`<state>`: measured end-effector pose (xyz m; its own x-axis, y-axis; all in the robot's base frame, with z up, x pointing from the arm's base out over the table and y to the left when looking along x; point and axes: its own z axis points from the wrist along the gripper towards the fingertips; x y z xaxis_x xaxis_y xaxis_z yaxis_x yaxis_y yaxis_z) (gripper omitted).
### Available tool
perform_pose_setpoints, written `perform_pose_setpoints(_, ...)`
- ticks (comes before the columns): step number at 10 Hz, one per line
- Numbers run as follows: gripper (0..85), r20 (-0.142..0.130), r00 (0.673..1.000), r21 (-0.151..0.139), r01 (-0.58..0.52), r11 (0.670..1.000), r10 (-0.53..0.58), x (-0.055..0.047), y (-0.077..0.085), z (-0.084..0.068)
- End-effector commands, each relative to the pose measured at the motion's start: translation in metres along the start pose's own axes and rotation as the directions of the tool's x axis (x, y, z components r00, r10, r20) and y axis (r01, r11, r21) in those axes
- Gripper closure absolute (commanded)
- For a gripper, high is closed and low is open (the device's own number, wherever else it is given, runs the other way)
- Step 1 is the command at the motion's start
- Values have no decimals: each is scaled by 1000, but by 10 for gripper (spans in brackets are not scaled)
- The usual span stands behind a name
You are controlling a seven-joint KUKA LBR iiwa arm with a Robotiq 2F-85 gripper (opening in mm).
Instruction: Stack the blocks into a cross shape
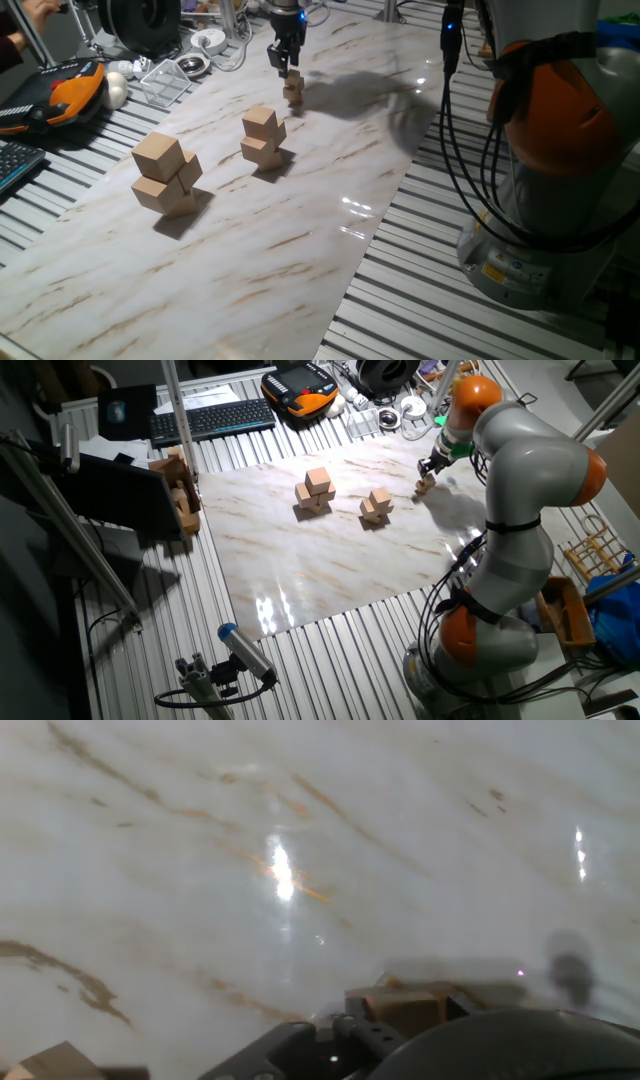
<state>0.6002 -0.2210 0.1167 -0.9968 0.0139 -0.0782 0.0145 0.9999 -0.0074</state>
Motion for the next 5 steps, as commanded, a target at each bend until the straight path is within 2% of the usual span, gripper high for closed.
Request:
perform_pose_setpoints(1, 680, -4, 1000, 2, 3, 1000, -3, -1, 4, -2)
perform_pose_setpoints(2, 850, -13, 1000, 5, 2, 1000, -2, -2, 11, -4)
perform_pose_setpoints(5, 850, -27, 999, 8, -26, 1000, 26, -6, 29, -15)
